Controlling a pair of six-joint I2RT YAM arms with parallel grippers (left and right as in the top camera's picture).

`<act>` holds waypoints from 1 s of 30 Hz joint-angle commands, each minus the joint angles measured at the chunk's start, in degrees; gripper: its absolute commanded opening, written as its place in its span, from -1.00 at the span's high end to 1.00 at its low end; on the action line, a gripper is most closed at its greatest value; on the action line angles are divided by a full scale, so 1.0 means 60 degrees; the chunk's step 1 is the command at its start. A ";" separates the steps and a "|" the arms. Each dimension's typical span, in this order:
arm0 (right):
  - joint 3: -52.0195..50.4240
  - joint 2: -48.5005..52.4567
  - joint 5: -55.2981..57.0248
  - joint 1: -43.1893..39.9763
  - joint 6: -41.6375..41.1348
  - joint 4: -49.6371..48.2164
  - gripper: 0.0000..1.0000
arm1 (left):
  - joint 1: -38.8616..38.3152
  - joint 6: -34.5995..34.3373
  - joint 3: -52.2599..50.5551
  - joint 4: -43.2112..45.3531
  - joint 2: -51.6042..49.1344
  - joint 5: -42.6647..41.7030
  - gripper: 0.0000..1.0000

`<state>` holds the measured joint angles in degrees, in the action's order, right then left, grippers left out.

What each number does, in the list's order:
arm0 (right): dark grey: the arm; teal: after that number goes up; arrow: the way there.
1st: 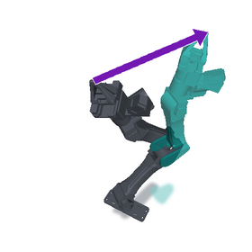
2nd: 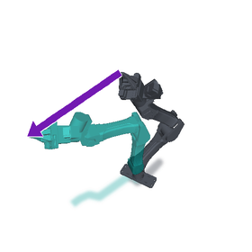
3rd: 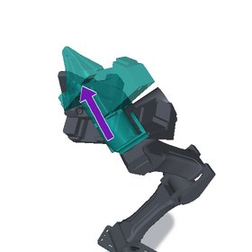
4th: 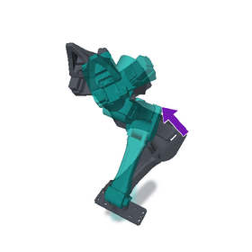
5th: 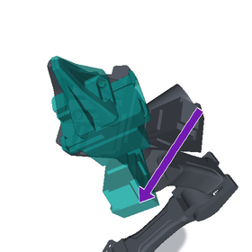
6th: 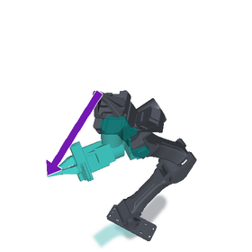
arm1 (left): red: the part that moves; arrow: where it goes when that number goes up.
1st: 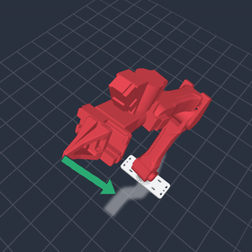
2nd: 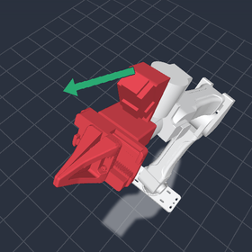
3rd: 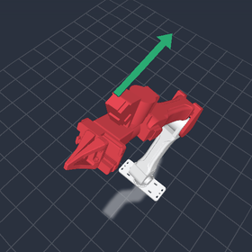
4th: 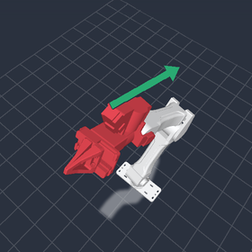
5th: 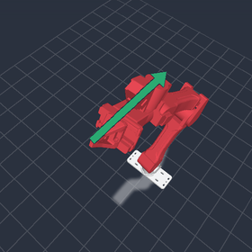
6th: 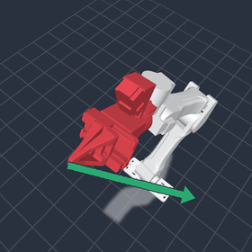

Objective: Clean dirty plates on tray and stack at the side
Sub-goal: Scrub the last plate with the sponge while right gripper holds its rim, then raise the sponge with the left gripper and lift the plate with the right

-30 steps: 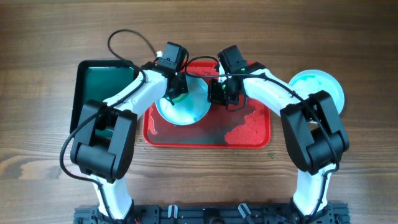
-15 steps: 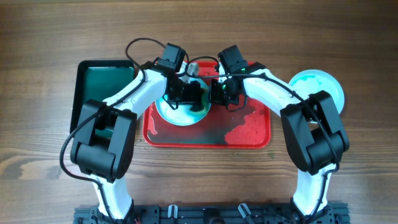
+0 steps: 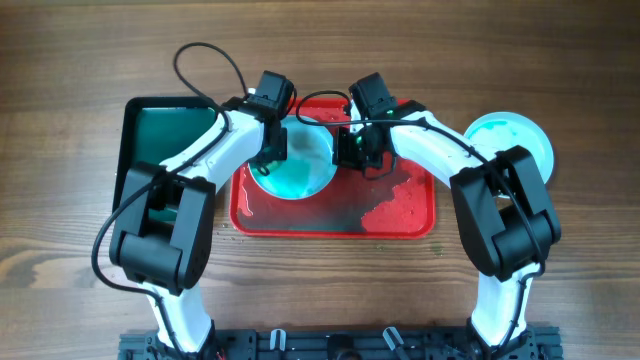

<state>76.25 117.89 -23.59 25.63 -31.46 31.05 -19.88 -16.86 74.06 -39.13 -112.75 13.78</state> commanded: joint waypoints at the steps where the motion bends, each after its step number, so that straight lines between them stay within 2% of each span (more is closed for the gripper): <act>1: 0.0149 0.0135 0.0062 -0.0069 0.0036 0.0058 0.91 | 0.0138 -0.1588 -0.0095 0.1122 -0.0262 0.1100 0.92; 4: 0.0149 0.0135 0.0062 -0.0069 0.0033 0.0044 0.91 | 0.0015 -0.1242 -0.0091 0.1708 -0.0262 -0.0736 0.92; 7: 0.0149 0.0135 0.0062 -0.0069 0.0029 0.0044 0.91 | -0.0146 0.0678 -0.0091 0.1927 -0.0262 -0.4040 0.92; 10: 0.0149 0.0135 0.0062 -0.0069 0.0033 0.0044 0.91 | -0.0168 0.2025 -0.0091 0.1512 -0.0262 -0.6637 0.92; 14: 0.0149 0.0135 0.0058 -0.0069 0.0033 0.0047 0.91 | -0.0164 0.3024 -0.0095 0.0015 -0.0262 -0.7107 0.92; 16: 0.0149 0.0135 0.0058 -0.0069 0.0036 0.0047 0.91 | -0.0106 0.3089 -0.0091 -0.0514 -0.0262 -0.6557 0.92; 17: 0.0149 0.0131 0.0058 -0.0069 0.0036 0.0044 0.92 | -0.0062 0.2801 -0.0095 -0.0831 -0.0262 -0.5512 0.92; 18: 0.0149 0.0135 0.0058 -0.0069 0.0033 0.0044 0.91 | -0.0015 0.1974 -0.0095 -0.0980 -0.0262 -0.3949 0.92; 20: 0.0149 0.0135 0.0058 -0.0069 0.0033 0.0047 0.91 | -0.0015 -0.0481 -0.0091 -0.1268 -0.0262 -0.0251 0.92; 22: 0.0149 0.0135 0.0058 -0.0069 0.0029 0.0044 0.91 | -0.0025 -0.1639 -0.0091 -0.1326 -0.0262 0.1708 0.92; 24: 0.0149 0.0135 0.0058 -0.0069 0.0029 0.0029 0.91 | -0.0025 -0.1767 -0.0095 -0.0736 -0.0262 0.2084 0.92; 30: 0.0149 0.0131 0.0062 -0.0069 0.0007 0.0033 0.91 | -0.0273 -0.1767 -0.0091 0.1220 -0.0251 0.1778 0.92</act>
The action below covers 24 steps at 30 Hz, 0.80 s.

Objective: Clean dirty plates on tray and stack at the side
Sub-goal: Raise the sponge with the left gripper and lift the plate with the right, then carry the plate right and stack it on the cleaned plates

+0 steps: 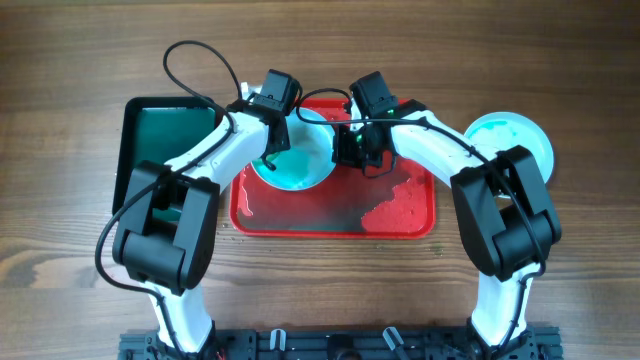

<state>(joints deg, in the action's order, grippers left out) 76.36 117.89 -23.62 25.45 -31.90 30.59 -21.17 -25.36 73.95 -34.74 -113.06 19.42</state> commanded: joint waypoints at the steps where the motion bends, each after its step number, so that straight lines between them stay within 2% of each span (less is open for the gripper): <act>1: 0.0131 0.0135 0.0066 -0.0040 0.0076 0.0109 0.91 | -0.0138 -0.0353 -0.0073 0.0568 -0.0160 0.0707 0.92; 4: 0.0131 0.0135 0.0062 -0.0040 0.0076 0.0117 0.91 | -0.0404 -0.0353 -0.0055 0.0692 0.0321 0.0521 0.92; 8: 0.0138 0.0117 0.0062 -0.0040 0.0076 0.0186 0.91 | -0.0331 -0.0361 0.0036 0.0393 0.1821 0.0517 0.92; 12: 0.0149 -0.0550 0.0579 -0.0036 0.0499 0.0448 0.91 | -0.0007 -0.0871 0.0036 -0.0787 0.3355 0.0481 0.92; 16: 0.0149 -0.1916 0.2750 -0.0036 0.0860 0.1676 0.91 | 0.0357 -0.0936 0.0022 -0.1971 0.3468 -0.0350 0.92; 20: 0.0149 -0.2896 0.5399 0.0073 0.0863 0.2849 0.92 | 0.0696 -0.0936 0.0011 -0.2113 0.3322 -0.1195 0.92; 24: 0.0149 -0.3730 0.8433 0.0780 0.0732 0.3588 0.92 | 0.0834 -0.0933 0.0011 -0.2109 0.3220 -0.1494 0.92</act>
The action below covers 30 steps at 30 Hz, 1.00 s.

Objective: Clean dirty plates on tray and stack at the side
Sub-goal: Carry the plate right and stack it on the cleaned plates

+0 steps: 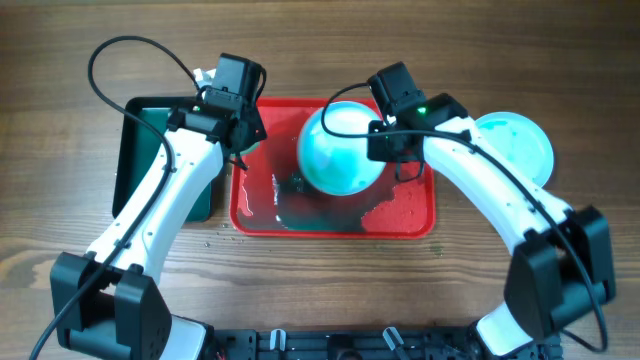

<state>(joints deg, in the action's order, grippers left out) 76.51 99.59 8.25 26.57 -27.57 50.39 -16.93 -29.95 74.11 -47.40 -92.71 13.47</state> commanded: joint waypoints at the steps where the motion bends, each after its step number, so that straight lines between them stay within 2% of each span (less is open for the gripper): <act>1: 0.0124 -0.0856 0.3931 0.0845 -0.0277 0.0495 0.92 | 0.0127 -0.0164 -0.0015 0.0015 -0.0200 -0.0583 0.92; 5: 0.0124 -0.1370 0.8069 0.2685 -0.1647 0.1628 0.92 | 0.0127 -0.0164 -0.0015 0.0040 -0.0397 -0.0787 0.92; 6: 0.0120 -0.1366 0.8633 0.3056 -0.1749 0.1774 0.91 | 0.0127 -0.0164 -0.0015 0.0058 -0.0459 -0.0783 0.92; 13: 0.0120 -0.1348 1.0597 0.4528 -0.1650 0.2339 0.92 | 0.0248 -0.0164 -0.0015 0.0178 -0.0506 -0.0816 0.92; 22: 0.0120 -0.1351 1.1081 0.4659 -0.1661 0.3242 0.92 | 0.0510 -0.0164 -0.0015 0.0171 -0.0506 -0.0860 0.92; 28: 0.0033 -0.1348 0.8404 0.4532 -0.1956 0.2812 0.92 | 0.0510 -0.0164 -0.0015 0.0178 -0.0506 -0.0856 0.92; 30: -0.0018 -0.1348 0.7009 0.4306 -0.1209 0.2211 0.92 | 0.0510 -0.0164 -0.0015 0.0175 -0.0506 -0.0856 0.92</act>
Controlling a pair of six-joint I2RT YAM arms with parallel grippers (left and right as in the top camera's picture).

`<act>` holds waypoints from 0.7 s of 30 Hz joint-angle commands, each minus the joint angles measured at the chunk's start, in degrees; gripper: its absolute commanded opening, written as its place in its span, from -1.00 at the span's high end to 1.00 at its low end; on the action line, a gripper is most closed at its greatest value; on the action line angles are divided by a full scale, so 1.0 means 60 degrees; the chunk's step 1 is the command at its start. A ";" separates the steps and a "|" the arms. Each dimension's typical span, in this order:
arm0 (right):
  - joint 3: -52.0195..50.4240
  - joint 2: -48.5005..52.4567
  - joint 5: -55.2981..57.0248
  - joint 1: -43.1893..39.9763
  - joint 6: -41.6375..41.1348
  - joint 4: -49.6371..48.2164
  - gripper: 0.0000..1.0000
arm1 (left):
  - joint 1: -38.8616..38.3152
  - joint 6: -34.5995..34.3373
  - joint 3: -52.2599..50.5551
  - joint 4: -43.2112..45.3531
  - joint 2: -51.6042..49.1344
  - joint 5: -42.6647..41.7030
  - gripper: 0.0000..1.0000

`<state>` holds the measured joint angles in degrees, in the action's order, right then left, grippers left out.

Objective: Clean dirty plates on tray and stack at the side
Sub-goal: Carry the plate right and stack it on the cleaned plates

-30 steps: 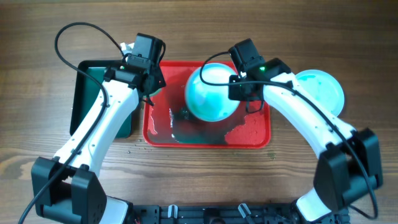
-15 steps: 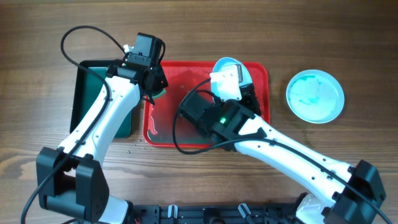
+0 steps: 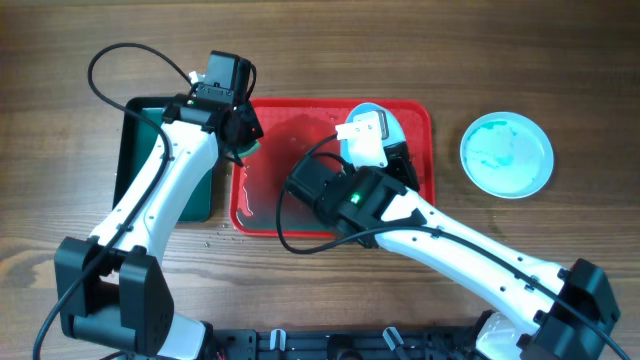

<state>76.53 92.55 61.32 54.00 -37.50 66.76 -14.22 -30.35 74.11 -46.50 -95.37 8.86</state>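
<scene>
A red tray [image 3: 270, 215] with wet, dirty smears lies mid-table. My right arm reaches across it, and the right gripper [image 3: 372, 138] is shut on a light cyan plate [image 3: 392, 124]. The plate is tipped steeply, so only a sliver of it shows beside the wrist. A second cyan plate [image 3: 507, 153] lies flat on the table to the right of the tray. My left gripper [image 3: 243, 143] hovers at the tray's upper left corner, shut on a small green sponge [image 3: 247, 150]. Its fingers are mostly hidden under the wrist.
A dark green bin [image 3: 150, 135] stands against the red tray's left side, partly under my left arm. Water drops dot the wood [image 3: 215, 228] near the tray's lower left corner. Bare wooden table surrounds the trays.
My right arm has swung over the tray's middle, and the plate it held flat and raised is now tipped on edge at the tray's upper right. The left gripper has stayed at the tray's upper left corner.
Both grippers were first at the plate on the tray's upper middle, left on its inside, right at its rim, and stayed there a second later. Then the left gripper had drawn back to the tray's left corner while the right held the plate up. Now the plate is tilted.
</scene>
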 commanded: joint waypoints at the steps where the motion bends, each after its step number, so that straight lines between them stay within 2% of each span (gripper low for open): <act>1: -0.0022 -0.0193 -0.2849 -0.0452 0.1133 -0.1002 0.92 | 0.0058 -0.0098 -0.0015 0.0025 -0.0062 -0.0087 0.92; 5: -0.0022 -0.0393 -0.6889 -0.1825 0.2903 -0.2670 0.92 | 0.0058 -0.0098 -0.0015 0.0018 -0.0062 -0.0087 0.92; 11: -0.0022 -0.0488 -1.0626 -0.5249 0.3603 -0.3118 0.92 | 0.0058 -0.0098 -0.0015 -0.0080 -0.0062 -0.0087 0.92; 16: -0.0025 -0.0488 -1.1755 -0.8247 0.3639 -0.2980 0.92 | 0.0058 -0.0095 -0.0015 -0.0084 -0.0062 -0.0087 0.92; 21: -0.0025 -0.0488 -1.0193 -1.0422 0.3391 -0.2528 0.91 | 0.0058 -0.0095 -0.0015 -0.0091 -0.0062 -0.0087 0.92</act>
<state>76.31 91.50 -4.56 -3.29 -16.43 50.78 -14.22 -30.35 74.08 -46.98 -95.37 8.64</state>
